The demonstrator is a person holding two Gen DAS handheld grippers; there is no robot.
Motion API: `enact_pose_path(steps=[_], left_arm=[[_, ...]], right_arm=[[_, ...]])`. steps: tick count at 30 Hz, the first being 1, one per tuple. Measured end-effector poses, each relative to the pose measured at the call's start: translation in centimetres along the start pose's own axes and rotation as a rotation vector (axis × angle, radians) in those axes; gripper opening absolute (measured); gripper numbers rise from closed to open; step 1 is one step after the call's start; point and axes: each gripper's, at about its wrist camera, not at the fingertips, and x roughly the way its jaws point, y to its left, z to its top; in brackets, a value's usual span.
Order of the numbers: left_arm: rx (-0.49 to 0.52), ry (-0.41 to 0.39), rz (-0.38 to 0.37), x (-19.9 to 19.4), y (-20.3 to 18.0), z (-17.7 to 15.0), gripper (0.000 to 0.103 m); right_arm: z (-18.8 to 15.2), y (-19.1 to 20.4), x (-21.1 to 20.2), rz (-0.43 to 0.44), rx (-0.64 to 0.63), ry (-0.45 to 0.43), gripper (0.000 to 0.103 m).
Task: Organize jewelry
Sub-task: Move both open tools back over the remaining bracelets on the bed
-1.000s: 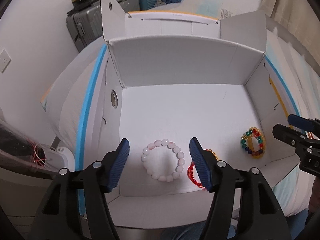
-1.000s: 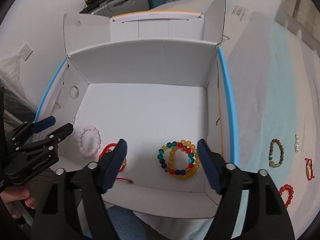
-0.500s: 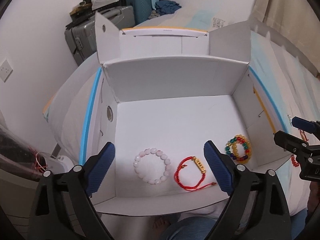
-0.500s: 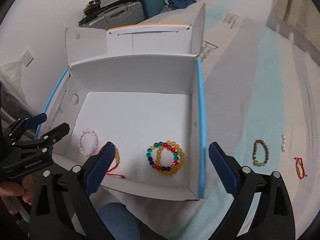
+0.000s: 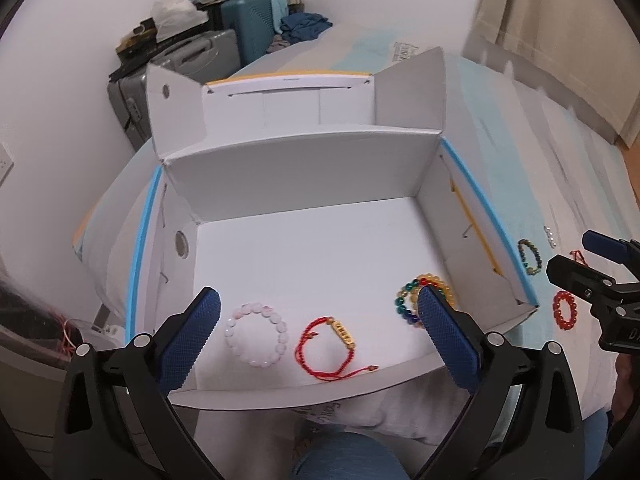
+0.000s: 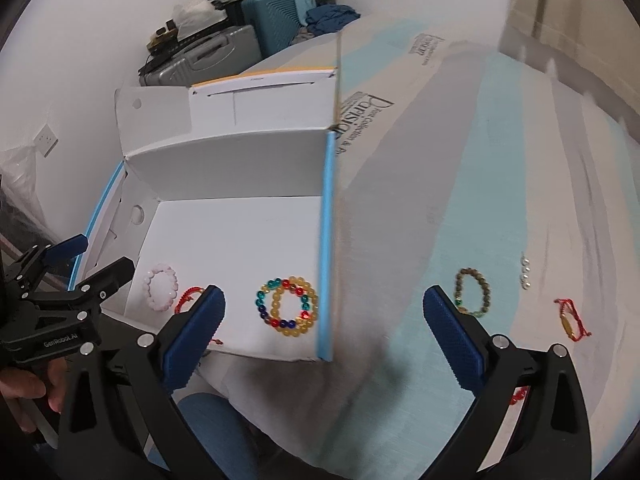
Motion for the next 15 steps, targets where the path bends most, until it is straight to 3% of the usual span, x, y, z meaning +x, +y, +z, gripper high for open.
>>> enact_pose_path(steps=[15], left_arm=[[0.095, -0.030, -0.058, -1.9, -6.7, 0.4, 0.097]], right_arm=[[-1.9, -6.3, -3.8, -0.050, 0.082, -0.045, 0.095]])
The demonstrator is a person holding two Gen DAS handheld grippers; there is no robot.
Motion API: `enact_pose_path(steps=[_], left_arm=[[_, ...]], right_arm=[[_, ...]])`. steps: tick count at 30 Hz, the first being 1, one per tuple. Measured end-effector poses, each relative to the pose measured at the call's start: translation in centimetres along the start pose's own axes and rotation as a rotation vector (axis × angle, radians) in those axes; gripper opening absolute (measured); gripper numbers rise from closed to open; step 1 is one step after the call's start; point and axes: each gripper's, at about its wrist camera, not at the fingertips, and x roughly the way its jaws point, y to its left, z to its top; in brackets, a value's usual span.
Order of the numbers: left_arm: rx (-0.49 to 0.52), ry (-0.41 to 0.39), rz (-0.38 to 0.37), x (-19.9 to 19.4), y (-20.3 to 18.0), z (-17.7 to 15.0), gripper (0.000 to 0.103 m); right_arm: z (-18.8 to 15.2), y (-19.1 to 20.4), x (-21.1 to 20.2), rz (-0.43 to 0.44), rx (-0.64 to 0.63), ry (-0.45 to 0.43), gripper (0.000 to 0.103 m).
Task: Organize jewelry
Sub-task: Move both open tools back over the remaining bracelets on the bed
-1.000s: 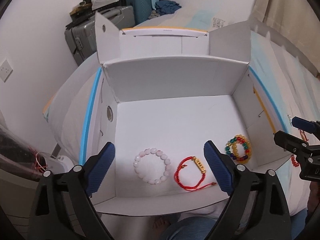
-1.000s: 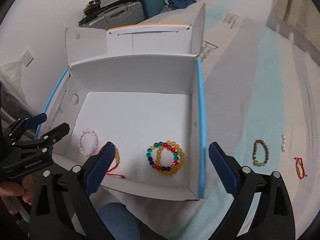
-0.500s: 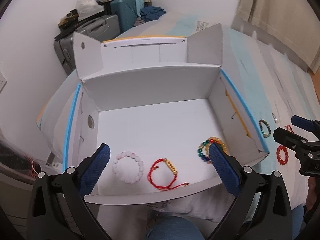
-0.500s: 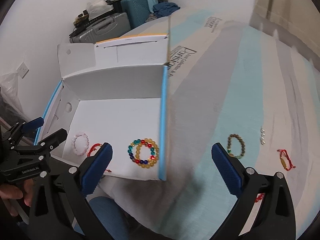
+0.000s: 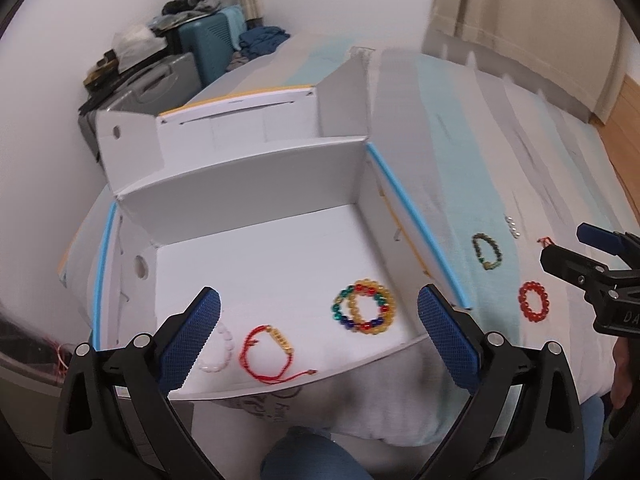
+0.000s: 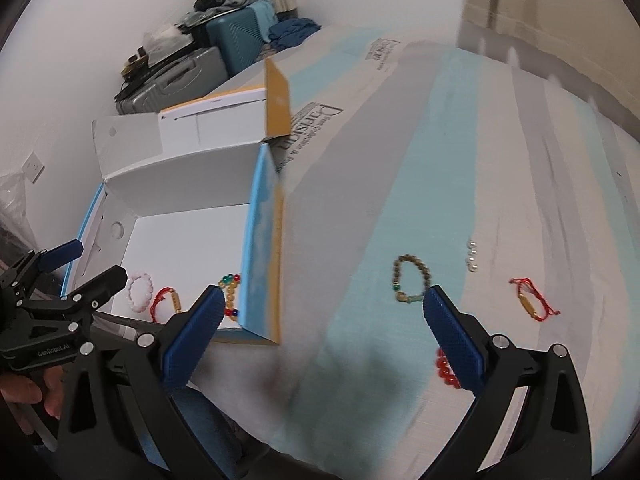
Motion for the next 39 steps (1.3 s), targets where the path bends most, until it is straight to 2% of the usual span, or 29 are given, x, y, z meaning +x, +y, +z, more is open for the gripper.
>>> enact_pose_path(steps=[22, 32, 39], left_arm=[[0.130, 0.008, -0.087, 1.1, -10.5, 1.0, 0.097], [0.179, 0.040, -0.138, 4.3, -15.5, 1.3, 0.097], [0.213, 0.077, -0.158, 7.5, -18.6, 1.5, 0.097]], right_arm=[[-3.5, -10.7, -3.3, -0.082, 0.137, -0.022, 0.095], [-5.9, -15.8, -2.4, -0.121, 0.206, 0.007, 0.095], [-7.5, -18.0, -0.5, -0.170, 0.224, 0.041, 0.095]])
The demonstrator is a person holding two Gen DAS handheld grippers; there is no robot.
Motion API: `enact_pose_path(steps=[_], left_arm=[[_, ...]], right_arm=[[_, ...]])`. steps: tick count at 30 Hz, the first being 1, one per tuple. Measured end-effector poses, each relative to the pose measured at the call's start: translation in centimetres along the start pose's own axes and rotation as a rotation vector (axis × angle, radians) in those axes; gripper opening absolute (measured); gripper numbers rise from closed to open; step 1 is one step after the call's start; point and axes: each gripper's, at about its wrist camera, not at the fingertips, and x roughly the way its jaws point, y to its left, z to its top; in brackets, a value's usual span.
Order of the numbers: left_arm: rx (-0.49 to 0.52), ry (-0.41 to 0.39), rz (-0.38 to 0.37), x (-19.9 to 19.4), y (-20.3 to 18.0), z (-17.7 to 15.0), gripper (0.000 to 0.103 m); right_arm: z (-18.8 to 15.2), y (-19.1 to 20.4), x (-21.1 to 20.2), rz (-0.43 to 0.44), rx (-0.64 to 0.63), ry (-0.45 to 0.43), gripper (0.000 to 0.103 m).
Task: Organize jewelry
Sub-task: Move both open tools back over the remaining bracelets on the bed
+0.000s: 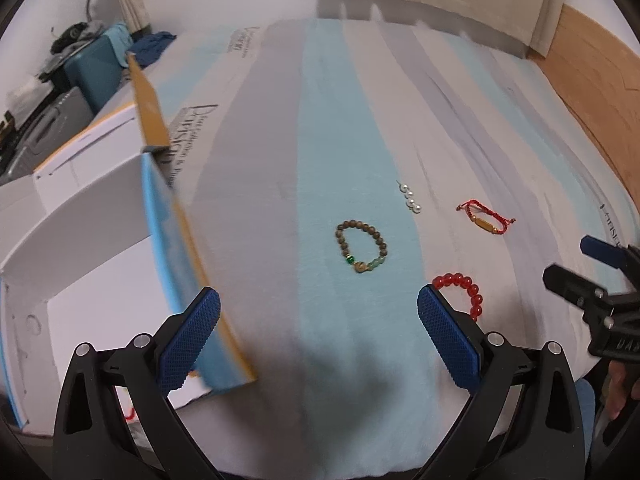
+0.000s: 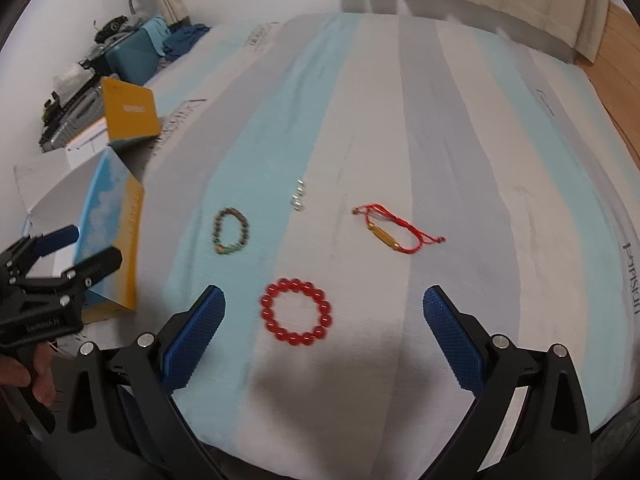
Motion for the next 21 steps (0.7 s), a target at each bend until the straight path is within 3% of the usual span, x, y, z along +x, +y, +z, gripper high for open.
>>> enact_pose_path(steps=[12, 21], left_arm=[[-0.018, 0.046, -0.019, 6.4, -1.2, 0.8, 0.097], [-0.028, 0.059, -0.005, 10.8, -1.2, 1.5, 0.097]], right_arm=[[-1.9, -0.9, 4.0, -0.100, -0.043, -0.013, 0.095], [-2.7, -0.6, 7.8, -0.083, -0.056, 0.033, 0.092]])
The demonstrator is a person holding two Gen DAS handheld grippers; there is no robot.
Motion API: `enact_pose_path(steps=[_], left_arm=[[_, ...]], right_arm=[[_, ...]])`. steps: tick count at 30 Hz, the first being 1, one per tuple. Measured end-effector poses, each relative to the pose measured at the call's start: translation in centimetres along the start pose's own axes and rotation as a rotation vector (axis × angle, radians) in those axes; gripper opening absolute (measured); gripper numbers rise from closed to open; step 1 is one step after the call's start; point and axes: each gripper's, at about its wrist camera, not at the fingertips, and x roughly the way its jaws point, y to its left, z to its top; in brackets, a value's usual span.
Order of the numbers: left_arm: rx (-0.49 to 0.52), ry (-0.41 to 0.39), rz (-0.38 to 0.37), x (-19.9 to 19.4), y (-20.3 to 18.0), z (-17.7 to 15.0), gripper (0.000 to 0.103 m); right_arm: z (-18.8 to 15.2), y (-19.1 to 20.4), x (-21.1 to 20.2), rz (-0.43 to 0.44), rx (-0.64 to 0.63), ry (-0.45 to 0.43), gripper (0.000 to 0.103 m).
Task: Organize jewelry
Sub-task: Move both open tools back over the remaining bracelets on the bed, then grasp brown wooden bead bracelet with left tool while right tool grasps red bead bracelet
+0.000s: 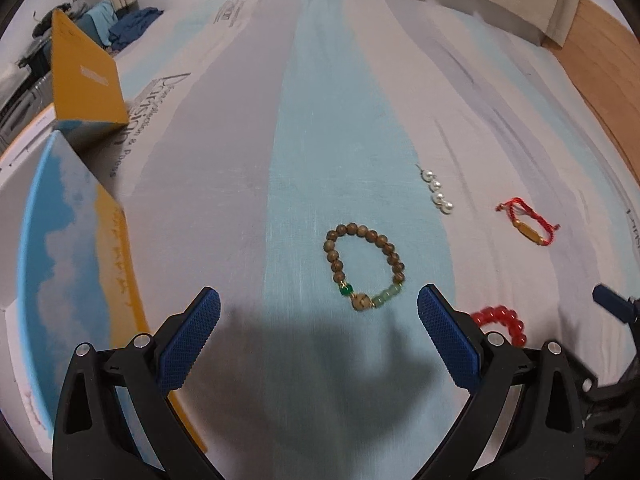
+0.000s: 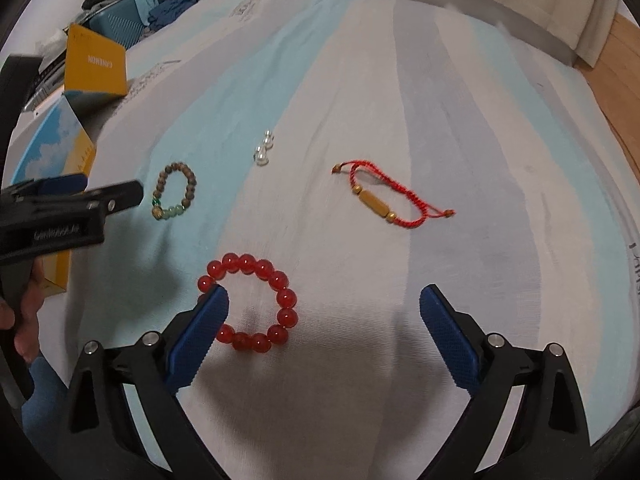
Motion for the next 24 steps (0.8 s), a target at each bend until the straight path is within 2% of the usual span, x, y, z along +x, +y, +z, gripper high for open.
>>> enact_pose_path(steps=[3, 9, 14, 18, 20, 24], left_arm=[[-0.023, 0.005, -0.009, 1.1, 0.2, 0.3, 0.097], [-0.020, 0.011, 0.019, 2.6, -0.1, 0.7, 0.097], [-0.044, 0.019, 0.040, 3.9, 0.1, 0.8, 0.095], [-0.050, 0.033, 0.054, 4.8, 0.5, 0.7, 0.084], [-0.051, 0.031, 0.055, 4.9, 0.6, 0.5, 0.081], [-0.040, 0.035, 0.052, 5.1, 0.4, 0.5, 0.069]], right_arm=[[-0.2, 0.4, 1.0, 0.007, -0.004, 0.015, 0.092], [-0.6, 0.9, 2.7, 0.022, -0.009, 0.045, 0.088], [-0.9, 1.3, 3.8, 0.035, -0.015, 0.066, 0.079], [-1.0, 1.5, 4.3, 0.041, -0.018, 0.076, 0.071], [-1.0, 1.7, 4.4, 0.041, -0.025, 0.076, 0.064], [-1.1, 1.8, 4.4, 0.048, -0.042, 0.077, 0.050]])
